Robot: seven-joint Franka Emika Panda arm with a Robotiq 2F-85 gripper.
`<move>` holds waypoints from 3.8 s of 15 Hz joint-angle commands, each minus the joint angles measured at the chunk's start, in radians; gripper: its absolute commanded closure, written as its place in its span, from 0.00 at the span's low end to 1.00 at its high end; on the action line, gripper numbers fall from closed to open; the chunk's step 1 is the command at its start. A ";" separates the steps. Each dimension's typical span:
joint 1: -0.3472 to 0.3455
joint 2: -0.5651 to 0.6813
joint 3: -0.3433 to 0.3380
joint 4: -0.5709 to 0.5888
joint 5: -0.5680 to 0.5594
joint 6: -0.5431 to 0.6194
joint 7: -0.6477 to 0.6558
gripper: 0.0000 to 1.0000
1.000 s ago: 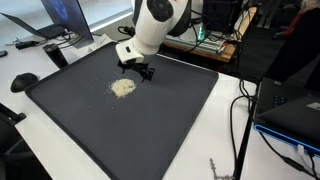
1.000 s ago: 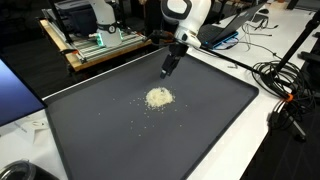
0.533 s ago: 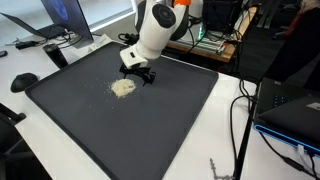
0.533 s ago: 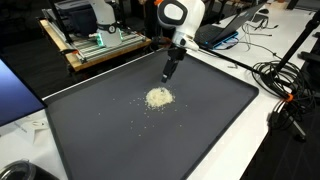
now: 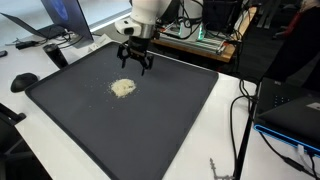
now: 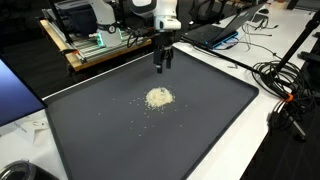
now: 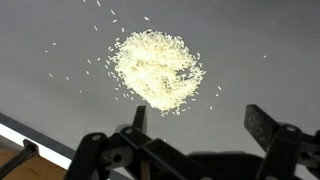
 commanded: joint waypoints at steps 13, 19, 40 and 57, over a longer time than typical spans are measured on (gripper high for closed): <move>-0.792 -0.007 0.480 -0.314 -0.051 0.664 0.192 0.00; -1.088 0.067 0.629 -0.177 -0.392 0.600 0.527 0.00; -1.656 0.315 1.400 0.240 0.253 -0.412 -0.215 0.00; -0.576 0.260 0.370 0.704 0.716 -0.830 -0.570 0.00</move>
